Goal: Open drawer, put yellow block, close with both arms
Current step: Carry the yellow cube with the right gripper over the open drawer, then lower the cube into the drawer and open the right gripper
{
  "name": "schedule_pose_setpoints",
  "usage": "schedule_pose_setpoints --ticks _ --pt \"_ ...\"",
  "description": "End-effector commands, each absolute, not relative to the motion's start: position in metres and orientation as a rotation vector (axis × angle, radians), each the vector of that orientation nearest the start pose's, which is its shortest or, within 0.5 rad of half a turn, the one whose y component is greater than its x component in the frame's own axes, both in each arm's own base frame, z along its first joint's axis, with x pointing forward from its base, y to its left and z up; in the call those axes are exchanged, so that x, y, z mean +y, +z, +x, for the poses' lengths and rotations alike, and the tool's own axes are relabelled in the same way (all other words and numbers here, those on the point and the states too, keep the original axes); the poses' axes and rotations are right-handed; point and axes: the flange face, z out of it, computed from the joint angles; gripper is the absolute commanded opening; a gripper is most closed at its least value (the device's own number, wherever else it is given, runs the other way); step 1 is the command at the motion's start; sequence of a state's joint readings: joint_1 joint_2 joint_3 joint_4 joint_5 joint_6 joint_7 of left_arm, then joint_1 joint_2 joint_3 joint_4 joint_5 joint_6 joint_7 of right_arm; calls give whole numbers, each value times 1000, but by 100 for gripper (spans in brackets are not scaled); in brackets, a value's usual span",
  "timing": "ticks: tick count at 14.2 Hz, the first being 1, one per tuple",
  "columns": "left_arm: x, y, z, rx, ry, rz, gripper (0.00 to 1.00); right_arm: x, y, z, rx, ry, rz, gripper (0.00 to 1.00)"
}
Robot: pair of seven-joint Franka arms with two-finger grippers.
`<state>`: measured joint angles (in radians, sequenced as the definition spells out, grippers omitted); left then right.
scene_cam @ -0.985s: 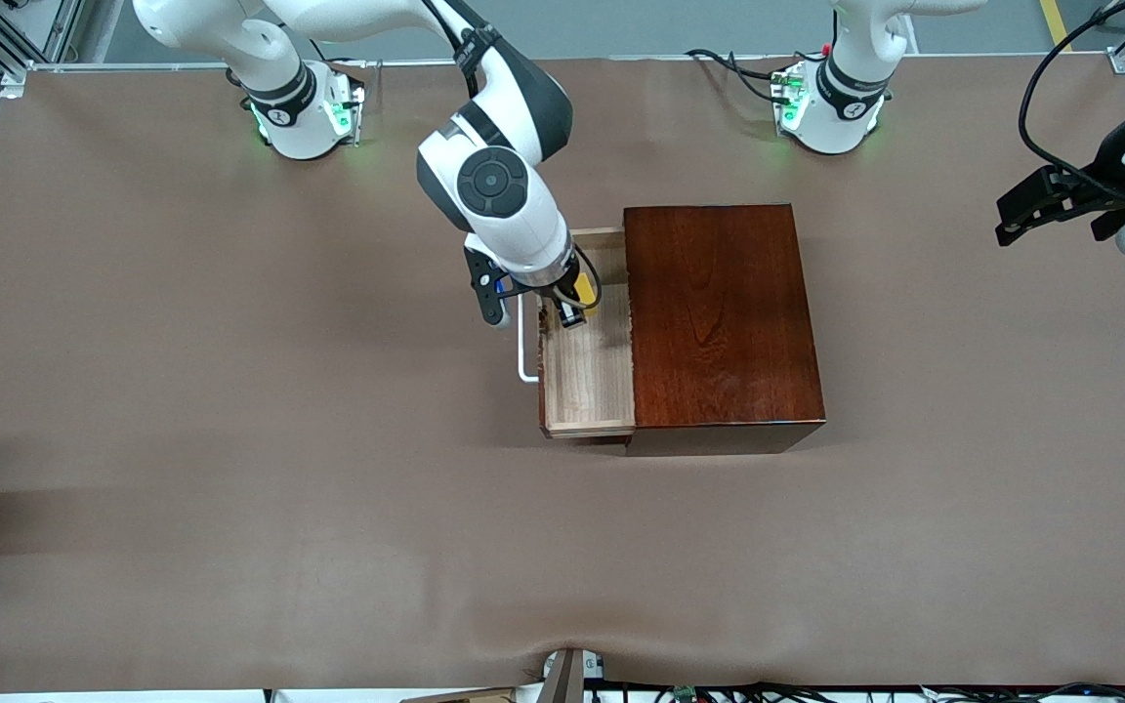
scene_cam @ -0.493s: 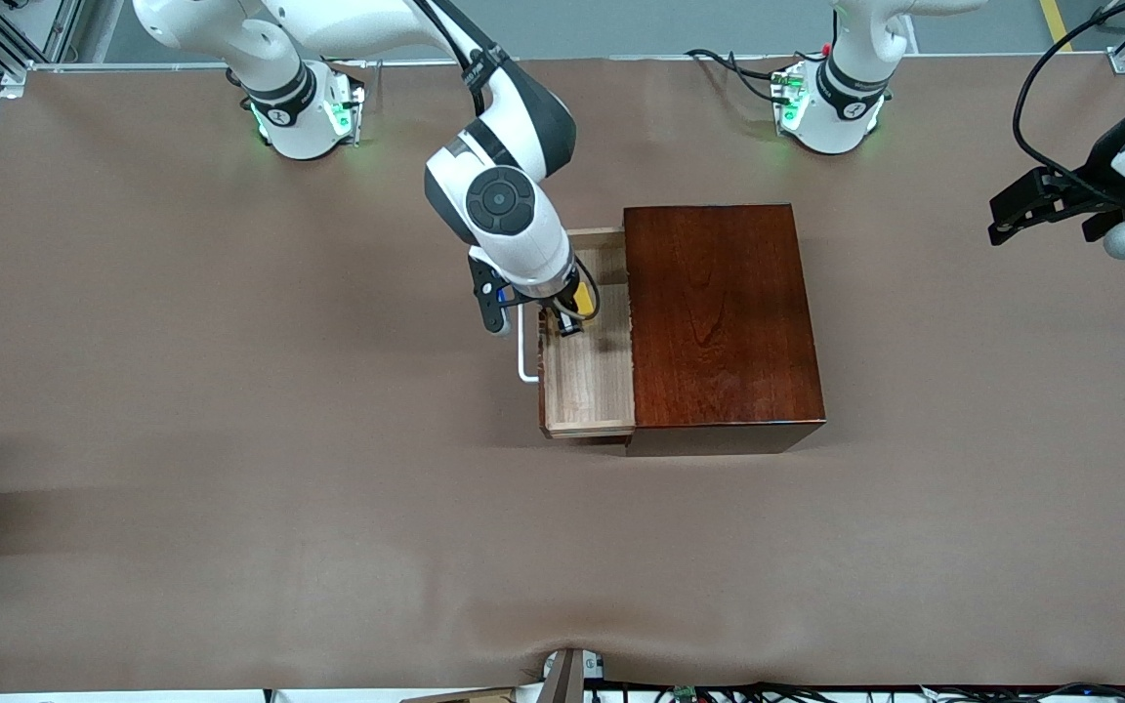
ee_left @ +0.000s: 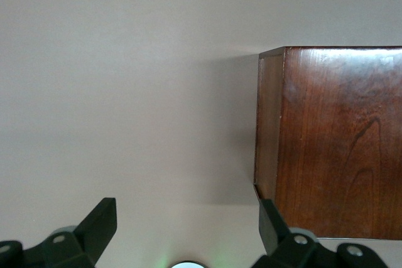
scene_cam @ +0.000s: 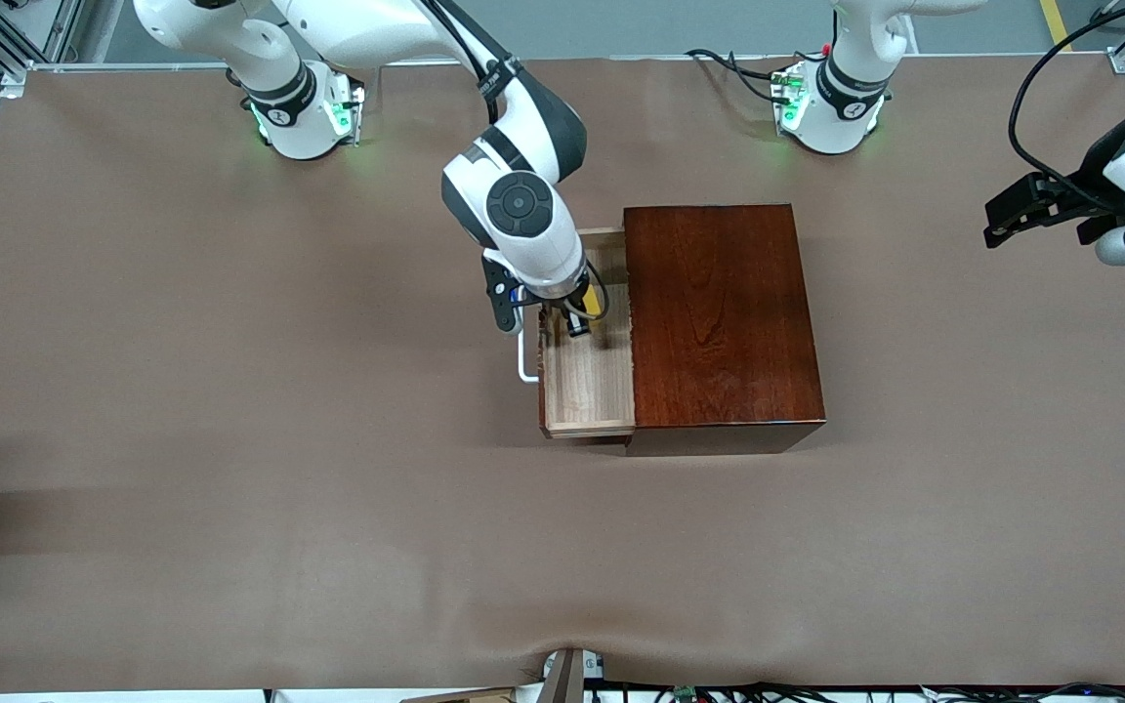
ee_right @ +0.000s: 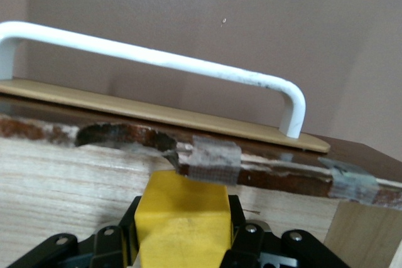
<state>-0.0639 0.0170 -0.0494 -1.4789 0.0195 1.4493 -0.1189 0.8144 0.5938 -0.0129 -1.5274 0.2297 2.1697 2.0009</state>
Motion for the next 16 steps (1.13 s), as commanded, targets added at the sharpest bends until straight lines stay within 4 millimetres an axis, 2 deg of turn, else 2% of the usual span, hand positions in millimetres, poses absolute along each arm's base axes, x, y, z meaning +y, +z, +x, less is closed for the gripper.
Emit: schedule_pose_setpoints --ticks 1,2,3,5,7,9,11,14,16 --pt "-61 648 543 19 75 -3138 100 520 318 489 1895 232 -2394 41" --pt "-64 647 543 29 77 -3136 100 517 319 493 1914 233 -2384 84" --pt "-69 645 544 41 81 -3136 100 513 322 497 1957 235 -2349 100" --pt "-74 642 547 31 81 -3135 100 511 327 500 1974 238 -2336 100" --pt "-94 632 553 48 105 -3135 100 504 341 508 1991 251 -2337 100" --pt "-119 628 560 -1 104 -3132 100 493 372 524 2027 292 -2354 100" --pt "-147 622 562 -52 116 -3130 100 479 390 535 2064 325 -2361 100" --pt "-198 607 563 -170 116 -3122 100 468 420 548 2075 338 -2345 100" --pt "-228 599 558 -282 121 -3110 100 445 440 567 2082 340 -2328 100"
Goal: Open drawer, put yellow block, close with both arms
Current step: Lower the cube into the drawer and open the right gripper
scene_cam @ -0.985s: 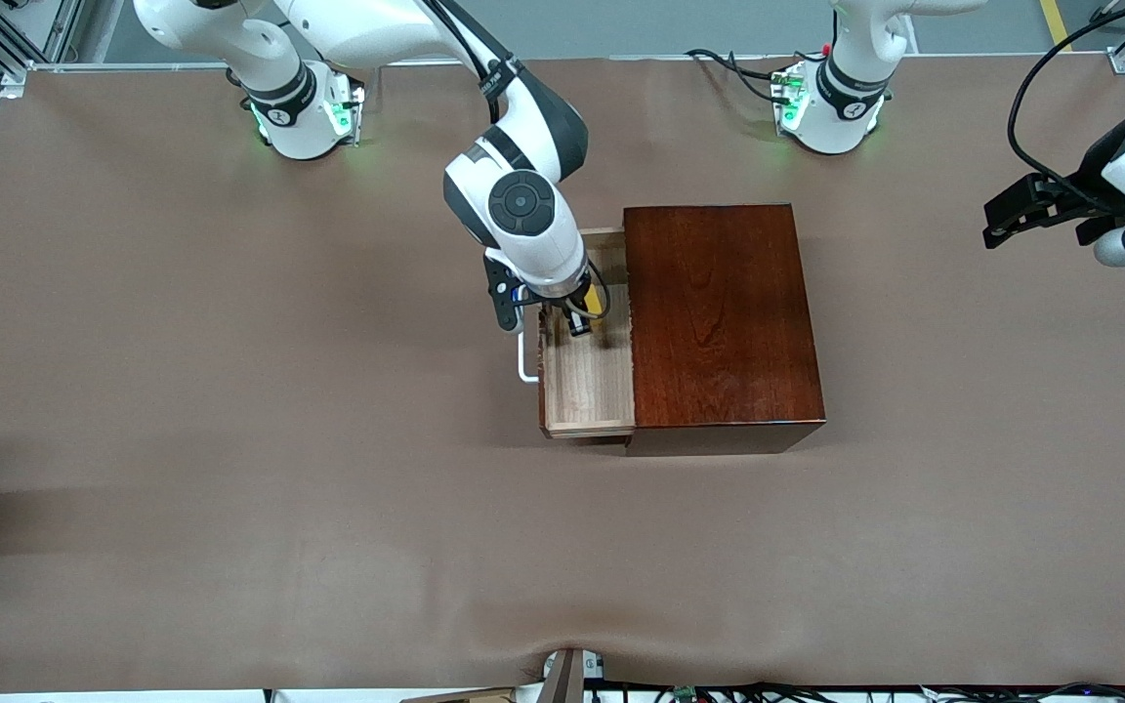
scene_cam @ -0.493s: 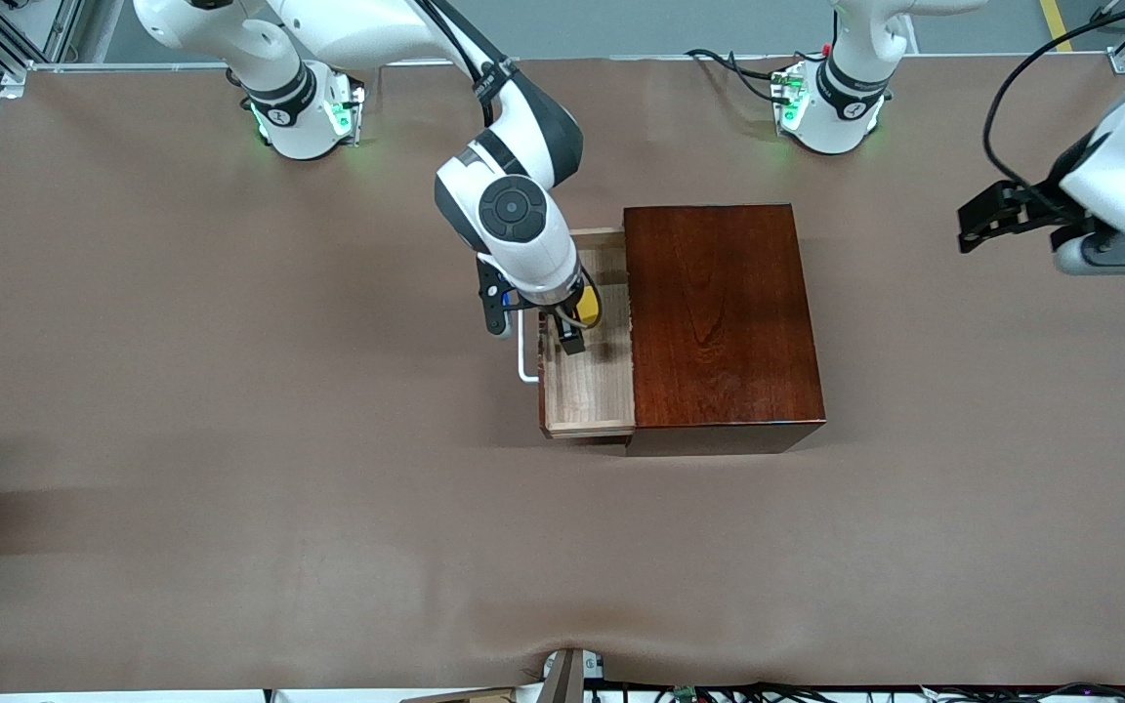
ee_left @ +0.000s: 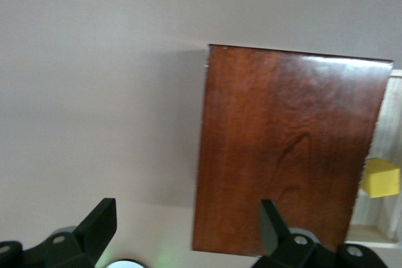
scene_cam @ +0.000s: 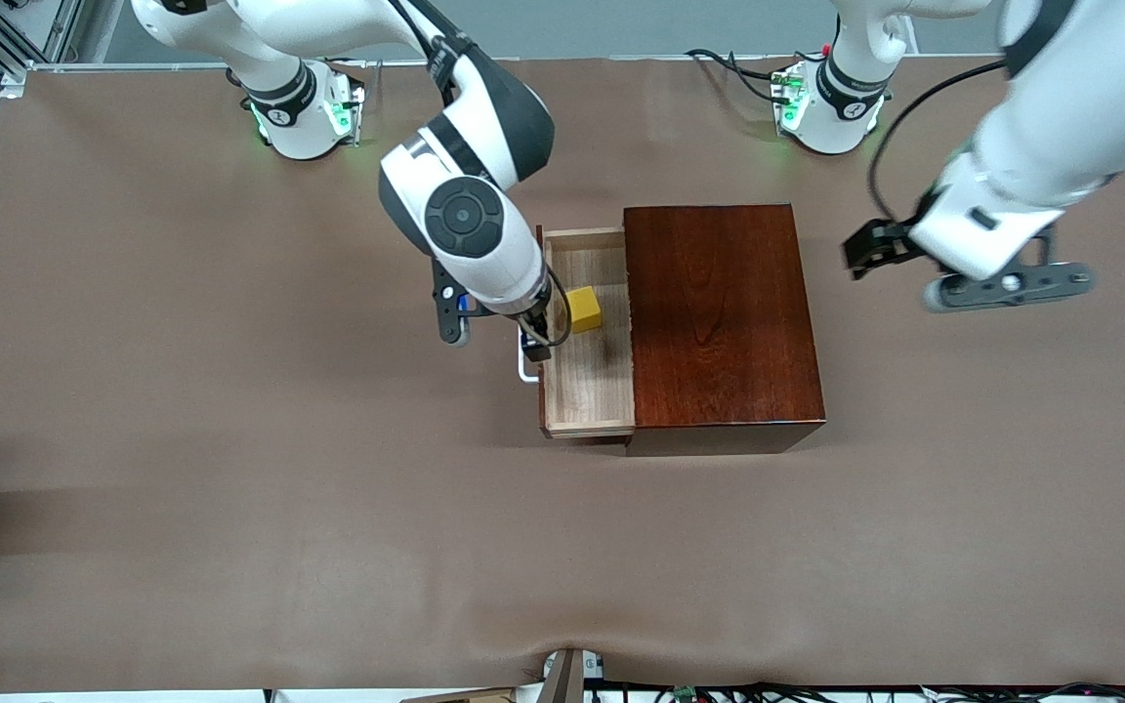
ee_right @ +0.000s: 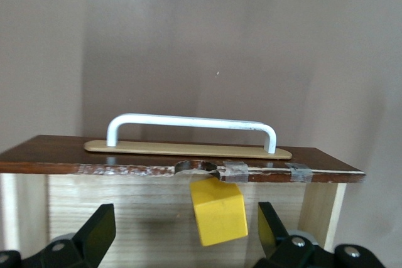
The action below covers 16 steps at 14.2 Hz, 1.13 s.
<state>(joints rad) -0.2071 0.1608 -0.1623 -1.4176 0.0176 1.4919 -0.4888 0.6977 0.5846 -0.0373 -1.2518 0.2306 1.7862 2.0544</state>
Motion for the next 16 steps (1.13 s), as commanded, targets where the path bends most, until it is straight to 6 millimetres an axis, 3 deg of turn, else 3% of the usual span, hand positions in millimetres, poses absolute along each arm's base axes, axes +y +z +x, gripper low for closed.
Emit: schedule_pose_setpoints --ticks 1,4,7,12,16 --pt "-240 593 556 -343 135 -3096 100 430 455 575 2045 337 -2332 100" --pt "-291 572 540 -495 171 -3046 100 379 491 599 1932 312 -2358 100" --pt "-343 544 527 -834 174 -2940 100 335 497 609 1844 359 -2479 100" --pt "-421 507 504 -1235 117 -2823 100 259 531 626 1718 353 -2534 100" --pt "-477 473 490 -1614 85 -2702 100 210 550 627 1633 386 -2596 100"
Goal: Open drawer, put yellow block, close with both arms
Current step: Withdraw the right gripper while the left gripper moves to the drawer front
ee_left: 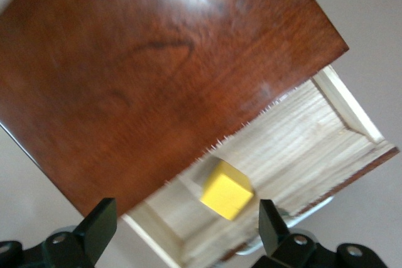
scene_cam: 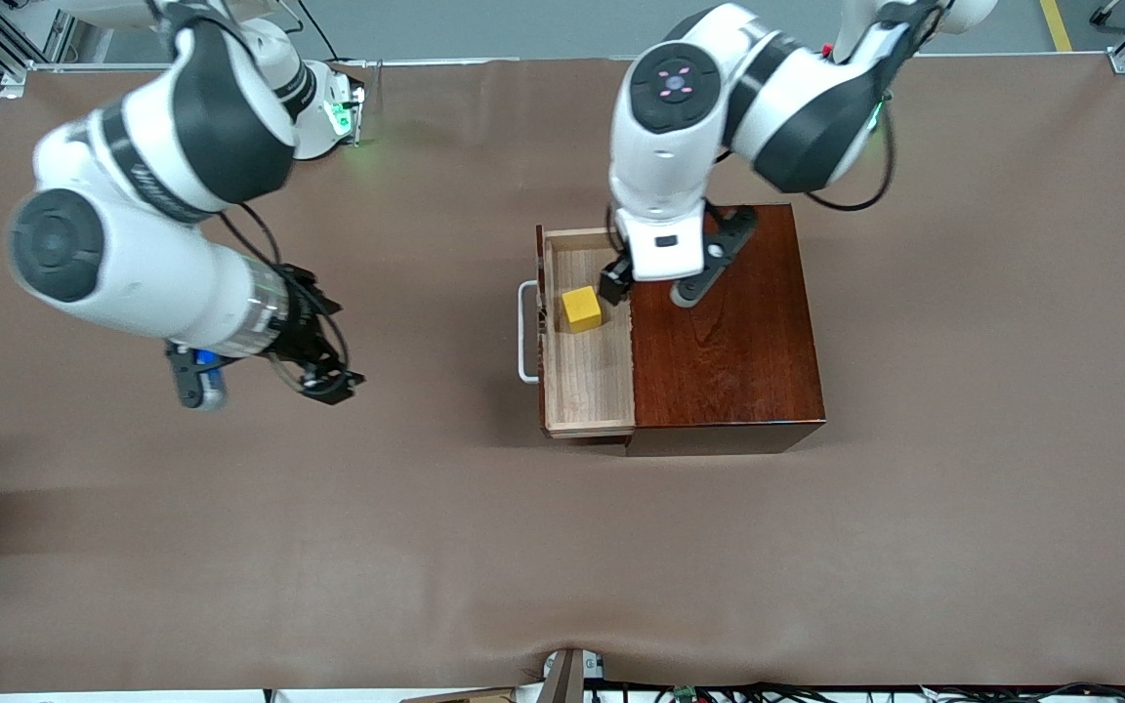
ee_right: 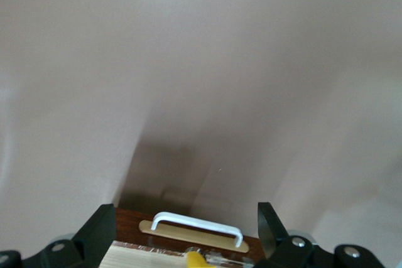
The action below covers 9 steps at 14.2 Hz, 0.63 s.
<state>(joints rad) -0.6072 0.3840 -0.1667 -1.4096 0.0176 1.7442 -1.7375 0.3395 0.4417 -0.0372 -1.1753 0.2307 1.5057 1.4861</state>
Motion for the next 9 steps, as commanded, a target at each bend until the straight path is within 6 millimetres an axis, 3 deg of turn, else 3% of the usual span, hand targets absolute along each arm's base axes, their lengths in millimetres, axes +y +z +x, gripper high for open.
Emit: schedule_pose_setpoints --ticks 1,6,9 --pt "-489 466 487 -1699 84 -2669 100 194 554 627 1576 399 -2631 100" --pt "-545 430 470 -2101 113 -2448 100 126 587 622 1348 386 -2714 100" --pt "-563 407 466 -2333 136 -2251 100 90 612 611 1127 349 -2783 100"
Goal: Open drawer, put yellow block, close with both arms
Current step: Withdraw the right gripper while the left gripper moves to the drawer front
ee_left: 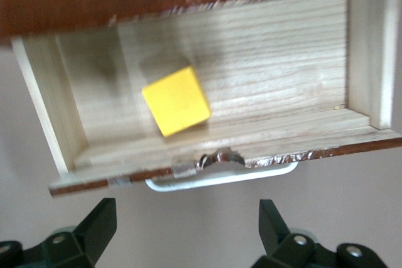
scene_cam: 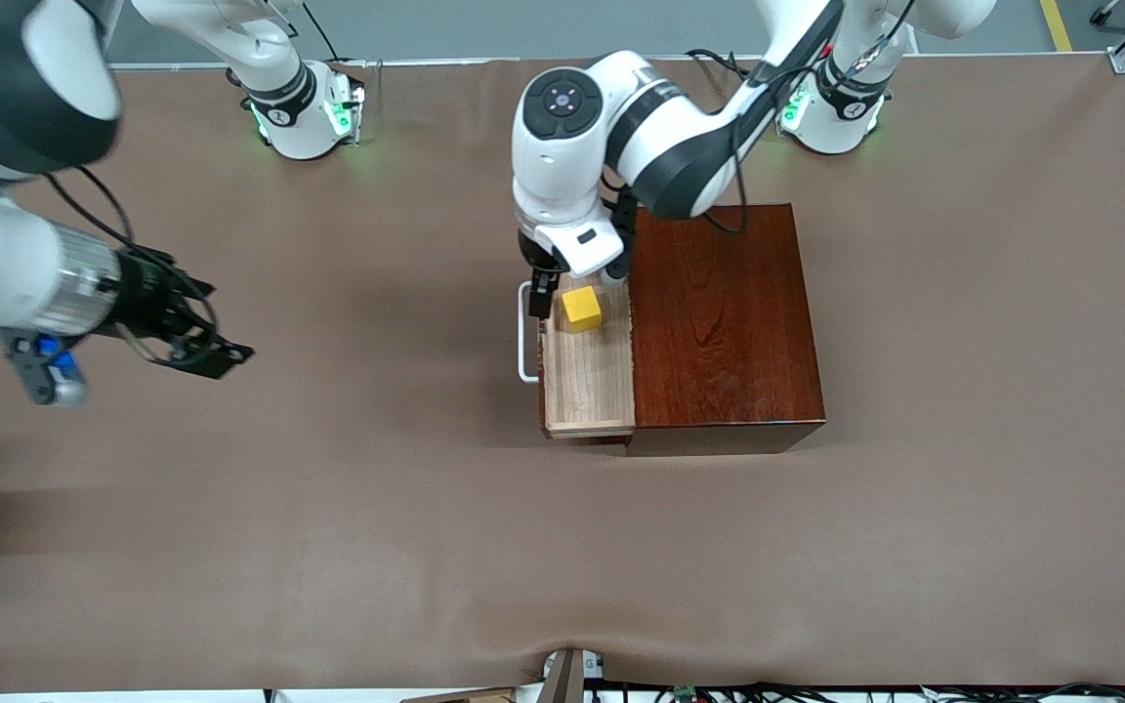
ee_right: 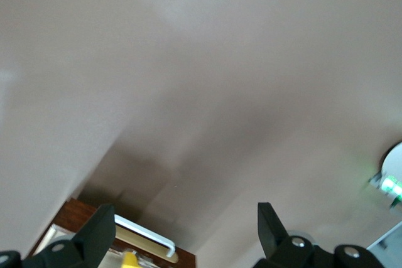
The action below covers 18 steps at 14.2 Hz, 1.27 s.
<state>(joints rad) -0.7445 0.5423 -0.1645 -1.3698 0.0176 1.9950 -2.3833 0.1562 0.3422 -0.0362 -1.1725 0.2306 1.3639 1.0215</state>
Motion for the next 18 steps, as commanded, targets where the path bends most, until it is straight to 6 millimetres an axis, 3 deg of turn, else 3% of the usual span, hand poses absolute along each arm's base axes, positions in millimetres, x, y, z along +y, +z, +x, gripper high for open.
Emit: schedule_pose_setpoints --ticks 1,3,6,8,10,11,12,16,18 --pt "-569 399 464 -2367 142 -2221 100 79 616 607 1053 366 -2812 100" --pt "-576 387 468 -2388 147 -2208 100 59 634 598 954 329 -2830 100" --pt "-585 367 475 -2405 128 -2230 100 50 658 581 692 253 -2915 100" --pt "-592 351 476 -2408 47 -2278 100 40 663 568 480 257 -3071 100" --pt "-599 334 466 -2356 -48 -2312 100 22 665 554 281 253 -3116 100" --pt "-600 331 464 -2342 -72 -2320 100 8 661 548 256 257 -3112 100" --pt "-600 329 464 -2331 -87 -2324 100 7 660 544 235 242 -3112 100" --pt "-591 324 465 -2294 -122 -2278 100 14 650 524 183 199 -3116 100" --pt "-584 321 464 -2246 -181 -2252 100 15 652 523 156 189 -3130 100"
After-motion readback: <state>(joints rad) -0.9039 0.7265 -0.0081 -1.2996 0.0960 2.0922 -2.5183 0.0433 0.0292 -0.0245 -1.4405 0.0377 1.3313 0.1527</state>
